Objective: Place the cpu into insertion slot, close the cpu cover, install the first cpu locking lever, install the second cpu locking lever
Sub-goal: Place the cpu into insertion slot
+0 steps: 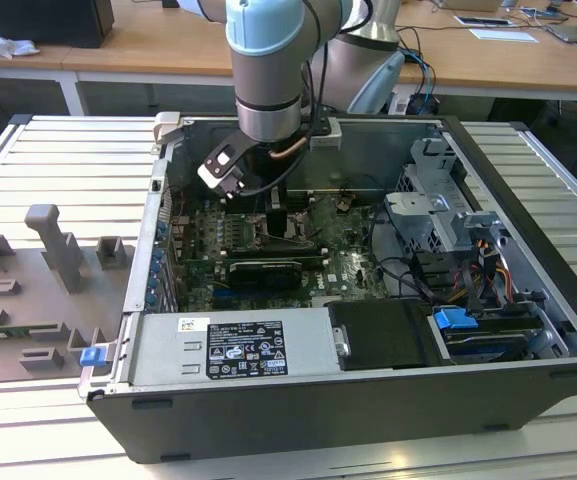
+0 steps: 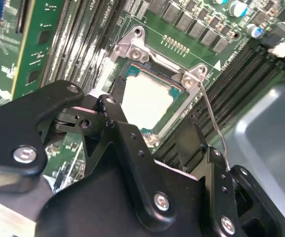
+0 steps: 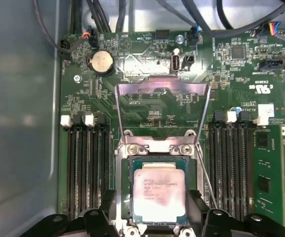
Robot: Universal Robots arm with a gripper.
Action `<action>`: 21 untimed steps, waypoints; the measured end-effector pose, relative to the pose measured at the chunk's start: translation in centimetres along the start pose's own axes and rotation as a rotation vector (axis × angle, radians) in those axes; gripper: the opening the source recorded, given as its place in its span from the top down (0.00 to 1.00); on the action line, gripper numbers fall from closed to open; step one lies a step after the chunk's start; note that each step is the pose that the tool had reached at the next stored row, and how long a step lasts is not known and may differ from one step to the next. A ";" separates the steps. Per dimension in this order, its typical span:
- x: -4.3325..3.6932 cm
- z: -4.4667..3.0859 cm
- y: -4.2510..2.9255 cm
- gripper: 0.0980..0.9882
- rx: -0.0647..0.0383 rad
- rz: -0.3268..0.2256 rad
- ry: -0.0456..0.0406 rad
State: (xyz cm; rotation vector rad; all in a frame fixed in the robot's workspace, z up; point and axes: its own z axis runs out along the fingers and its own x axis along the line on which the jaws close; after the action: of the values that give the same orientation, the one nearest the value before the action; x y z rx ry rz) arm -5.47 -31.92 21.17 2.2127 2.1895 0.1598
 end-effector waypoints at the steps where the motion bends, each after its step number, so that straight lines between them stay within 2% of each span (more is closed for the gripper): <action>1: 0.01 -0.24 0.02 0.36 0.000 0.000 -0.0001; 3: 0.02 -0.25 -0.06 0.36 0.000 0.000 0.0000; 7: 0.01 -0.33 -0.81 0.36 0.000 0.000 -0.0001; 11: 0.01 -0.37 -0.97 0.36 0.000 0.000 -0.0010; 13: 0.02 -0.53 -1.02 0.36 0.004 0.000 -0.0011; 14: 0.02 -0.63 -1.17 0.36 0.007 0.000 -0.0010; 16: 0.02 -0.70 -1.99 0.36 0.008 0.000 -0.0010; 17: 0.02 -0.72 -2.15 0.36 0.008 0.000 -0.0010; 21: 0.01 -0.73 -2.24 0.36 0.008 0.000 -0.0010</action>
State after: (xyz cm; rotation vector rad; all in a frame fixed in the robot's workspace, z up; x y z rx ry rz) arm -7.77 -31.92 21.70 2.2164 2.1931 0.1505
